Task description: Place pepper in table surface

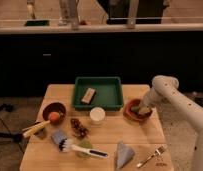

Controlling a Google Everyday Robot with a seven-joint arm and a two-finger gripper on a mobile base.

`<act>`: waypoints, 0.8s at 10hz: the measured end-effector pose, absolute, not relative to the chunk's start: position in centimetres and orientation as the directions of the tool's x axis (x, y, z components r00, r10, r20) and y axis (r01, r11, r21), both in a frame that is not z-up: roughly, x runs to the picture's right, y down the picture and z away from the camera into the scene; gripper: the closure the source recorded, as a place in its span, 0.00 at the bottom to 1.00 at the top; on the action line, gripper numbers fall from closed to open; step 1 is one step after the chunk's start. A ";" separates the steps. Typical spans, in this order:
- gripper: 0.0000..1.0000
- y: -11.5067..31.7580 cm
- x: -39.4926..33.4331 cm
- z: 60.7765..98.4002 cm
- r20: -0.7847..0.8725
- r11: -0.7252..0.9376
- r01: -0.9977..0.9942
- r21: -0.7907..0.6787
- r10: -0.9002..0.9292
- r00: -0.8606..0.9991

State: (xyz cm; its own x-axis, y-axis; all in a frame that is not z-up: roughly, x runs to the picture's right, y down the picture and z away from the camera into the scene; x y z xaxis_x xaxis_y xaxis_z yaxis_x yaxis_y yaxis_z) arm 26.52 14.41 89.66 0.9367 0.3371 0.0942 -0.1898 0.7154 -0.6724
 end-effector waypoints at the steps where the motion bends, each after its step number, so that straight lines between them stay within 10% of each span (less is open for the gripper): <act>1: 0.96 14.5 26.5 89.8 0.095 0.713 -0.186 -0.676 0.334 0.938; 8: 1.00 14.0 27.3 88.6 0.098 0.731 -0.190 -0.656 0.332 0.938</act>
